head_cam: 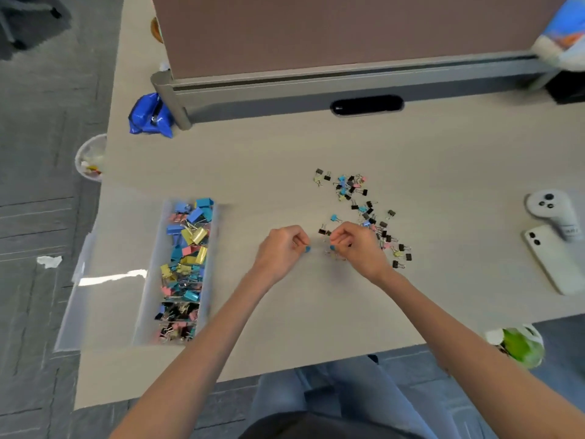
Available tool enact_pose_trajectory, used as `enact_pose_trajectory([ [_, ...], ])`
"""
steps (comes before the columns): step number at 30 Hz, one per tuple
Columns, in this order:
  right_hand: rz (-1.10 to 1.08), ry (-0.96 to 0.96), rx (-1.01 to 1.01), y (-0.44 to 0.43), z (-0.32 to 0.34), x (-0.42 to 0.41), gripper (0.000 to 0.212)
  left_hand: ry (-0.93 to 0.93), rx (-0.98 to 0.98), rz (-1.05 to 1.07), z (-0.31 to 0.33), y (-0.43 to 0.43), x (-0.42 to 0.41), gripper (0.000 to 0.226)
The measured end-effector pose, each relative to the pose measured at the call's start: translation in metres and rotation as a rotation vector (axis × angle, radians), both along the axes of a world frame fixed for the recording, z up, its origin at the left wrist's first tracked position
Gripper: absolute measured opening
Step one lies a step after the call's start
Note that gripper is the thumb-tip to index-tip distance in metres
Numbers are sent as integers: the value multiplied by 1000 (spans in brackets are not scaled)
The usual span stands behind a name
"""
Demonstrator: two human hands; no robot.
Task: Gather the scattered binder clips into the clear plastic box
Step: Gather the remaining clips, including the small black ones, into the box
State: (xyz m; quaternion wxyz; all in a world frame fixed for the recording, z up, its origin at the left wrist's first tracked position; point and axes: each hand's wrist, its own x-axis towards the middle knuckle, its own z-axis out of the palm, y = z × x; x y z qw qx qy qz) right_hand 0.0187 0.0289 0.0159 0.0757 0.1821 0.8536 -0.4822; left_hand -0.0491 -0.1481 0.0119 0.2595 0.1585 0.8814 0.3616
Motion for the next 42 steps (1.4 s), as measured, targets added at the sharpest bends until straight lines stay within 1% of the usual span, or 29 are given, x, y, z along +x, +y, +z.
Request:
enact_pose_trajectory([
  [5,-43,-43,62,55,-15,-9,21,-5,-15,25,-9,47,-9,16],
  [11,-33,-11,138,98,-28,-45,22,142,-10,63,-26,84,-32,23],
  [13,-1,7,207,109,-33,-60,20,233,-23,62,-32,92,-41,31],
  [15,26,29,244,117,-38,-74,25,334,-91,41,-37,101,-52,45],
  [16,40,46,256,121,-39,-81,29,355,-138,34,-38,105,-58,53],
  [18,81,53,291,126,-44,-93,41,334,-213,28,-40,115,-68,68],
  [20,141,-23,301,128,-47,-104,60,300,-260,15,-42,125,-77,79],
  [22,230,-99,315,129,-51,-110,73,272,-310,0,-46,134,-85,85],
  [24,320,-138,330,129,-56,-112,78,195,-338,-4,-50,140,-91,87],
  [27,394,-115,337,133,-58,-107,77,116,-300,-26,-54,142,-92,82],
  [29,421,-83,335,136,-59,-99,77,98,-207,-64,-51,142,-86,77],
  [31,442,-43,344,138,-60,-87,76,35,-105,-82,-44,142,-77,79],
  [33,451,-9,339,138,-59,-74,76,-6,-44,-101,-40,141,-68,83],
  [35,450,17,328,137,-55,-61,75,-23,-36,-148,-40,140,-59,87],
  [38,438,43,330,135,-52,-42,73,-1,-62,-240,-38,138,-46,94],
  [42,378,57,269,135,-50,-26,69,25,-93,-342,-38,133,-33,104],
])
